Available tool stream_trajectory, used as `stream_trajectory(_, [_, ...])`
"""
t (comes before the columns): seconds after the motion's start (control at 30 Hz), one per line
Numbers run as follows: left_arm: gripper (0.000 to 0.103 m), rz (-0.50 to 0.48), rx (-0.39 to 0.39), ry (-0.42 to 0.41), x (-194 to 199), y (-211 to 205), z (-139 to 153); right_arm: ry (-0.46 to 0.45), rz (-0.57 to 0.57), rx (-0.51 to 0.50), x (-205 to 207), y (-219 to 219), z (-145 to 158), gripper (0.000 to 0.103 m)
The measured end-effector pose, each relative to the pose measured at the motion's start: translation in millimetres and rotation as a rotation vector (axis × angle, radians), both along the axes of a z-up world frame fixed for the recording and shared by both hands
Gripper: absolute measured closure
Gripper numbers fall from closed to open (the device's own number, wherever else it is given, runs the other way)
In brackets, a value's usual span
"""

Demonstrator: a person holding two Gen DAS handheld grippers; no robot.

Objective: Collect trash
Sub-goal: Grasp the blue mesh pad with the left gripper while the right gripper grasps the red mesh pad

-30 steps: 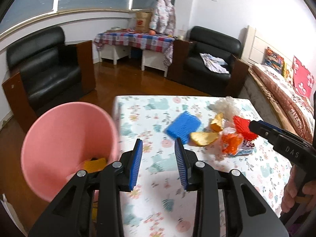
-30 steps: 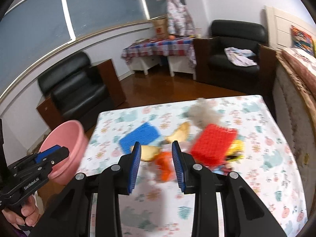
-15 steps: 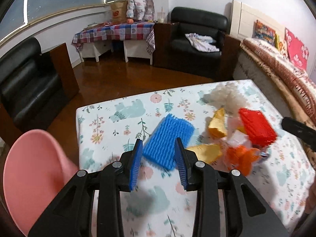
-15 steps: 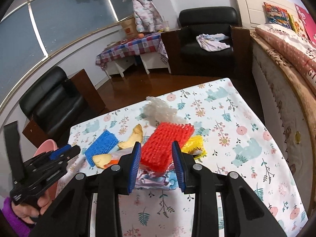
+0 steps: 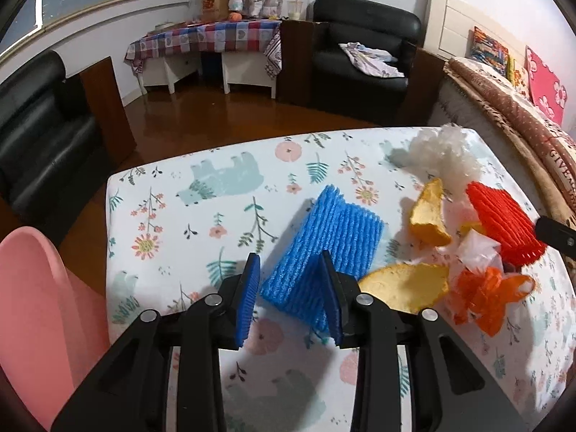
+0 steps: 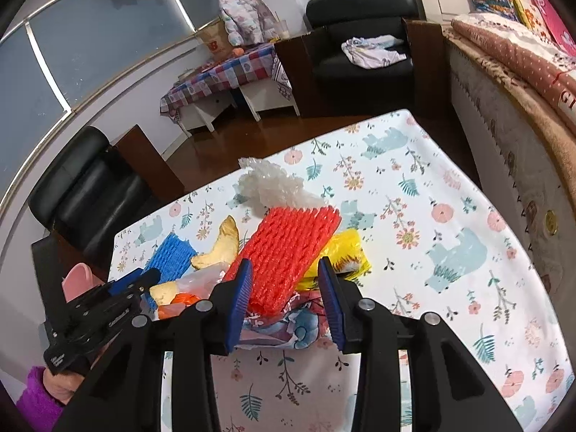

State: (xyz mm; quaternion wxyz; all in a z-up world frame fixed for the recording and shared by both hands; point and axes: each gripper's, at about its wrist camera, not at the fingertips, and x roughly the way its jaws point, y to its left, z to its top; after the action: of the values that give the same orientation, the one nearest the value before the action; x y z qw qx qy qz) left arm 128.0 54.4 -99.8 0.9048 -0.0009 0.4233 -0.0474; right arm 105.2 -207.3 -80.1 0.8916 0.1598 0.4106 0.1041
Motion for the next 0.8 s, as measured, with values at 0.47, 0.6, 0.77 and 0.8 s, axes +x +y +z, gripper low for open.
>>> stream_trajectory(0.47, [0.097, -0.001, -0.034, -0.073, -47.2, -12.8, 28.2, -0.006, 0.008, 0.007, 2.5, 0.9, -5.9, 0.086])
stream_trajectory(0.6, [0.097, 0.004, -0.045, -0.100, -66.3, -15.3, 41.3, -0.023, 0.014, 0.019, -2.3, -1.1, -3.2, 0.091])
stream_trajectory(0.77, [0.097, 0.017, -0.057, -0.128, -83.6, -16.2, 56.2, -0.079, 0.028, 0.009, -14.0, -3.0, 11.3, 0.092])
stream_trajectory(0.8, [0.097, 0.021, -0.061, -0.135, -86.0, -16.3, 59.3, -0.089, 0.029, 0.007, -16.4, -3.7, 14.4, 0.092])
